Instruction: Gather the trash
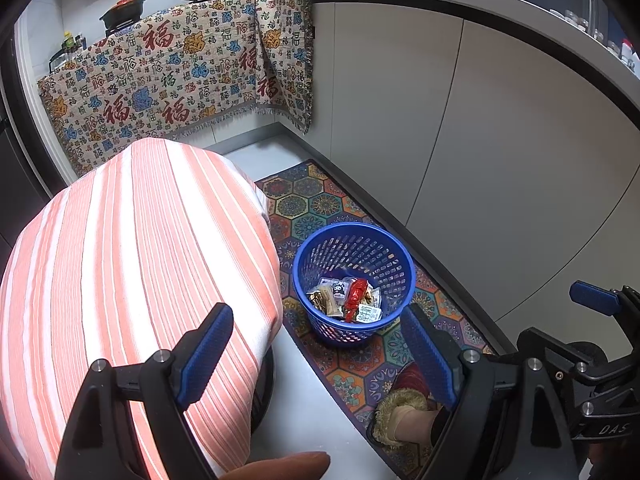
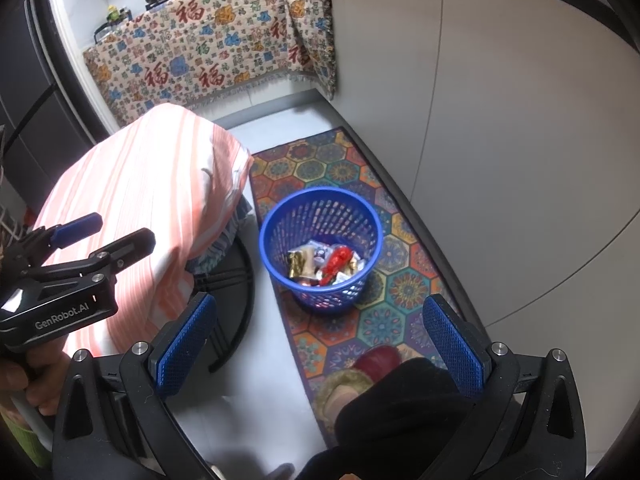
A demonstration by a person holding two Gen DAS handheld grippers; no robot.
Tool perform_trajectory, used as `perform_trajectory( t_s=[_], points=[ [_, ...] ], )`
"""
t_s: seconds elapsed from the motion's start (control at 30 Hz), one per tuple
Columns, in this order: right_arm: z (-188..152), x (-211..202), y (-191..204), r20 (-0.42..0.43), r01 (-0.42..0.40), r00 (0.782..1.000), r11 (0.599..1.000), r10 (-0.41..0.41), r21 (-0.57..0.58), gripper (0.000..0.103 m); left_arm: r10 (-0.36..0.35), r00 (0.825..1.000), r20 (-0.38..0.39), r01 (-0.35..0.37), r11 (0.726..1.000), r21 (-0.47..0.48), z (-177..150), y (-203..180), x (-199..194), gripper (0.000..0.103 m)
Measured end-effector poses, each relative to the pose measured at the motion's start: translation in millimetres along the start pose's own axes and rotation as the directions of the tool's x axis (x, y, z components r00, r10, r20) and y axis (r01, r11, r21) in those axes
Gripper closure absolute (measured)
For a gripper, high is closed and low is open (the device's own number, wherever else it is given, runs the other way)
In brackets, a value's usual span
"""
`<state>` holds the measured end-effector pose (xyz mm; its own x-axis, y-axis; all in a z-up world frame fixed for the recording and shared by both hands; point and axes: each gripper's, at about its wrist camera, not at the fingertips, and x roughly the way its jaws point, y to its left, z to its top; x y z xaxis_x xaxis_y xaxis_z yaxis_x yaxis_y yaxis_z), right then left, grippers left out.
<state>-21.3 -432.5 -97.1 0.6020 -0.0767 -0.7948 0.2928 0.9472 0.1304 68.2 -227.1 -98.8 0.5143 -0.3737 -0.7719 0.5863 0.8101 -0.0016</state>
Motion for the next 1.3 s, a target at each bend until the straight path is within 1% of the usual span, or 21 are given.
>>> perform_trajectory(
  t_s=[1.3],
  points=[
    [-4, 4, -6, -0.016, 0.000, 1.000, 1.000, 0.000, 0.012, 0.000, -0.001, 1.000, -0.014, 0.001, 1.000, 0.027, -1, -11, 5, 0.016]
  ],
)
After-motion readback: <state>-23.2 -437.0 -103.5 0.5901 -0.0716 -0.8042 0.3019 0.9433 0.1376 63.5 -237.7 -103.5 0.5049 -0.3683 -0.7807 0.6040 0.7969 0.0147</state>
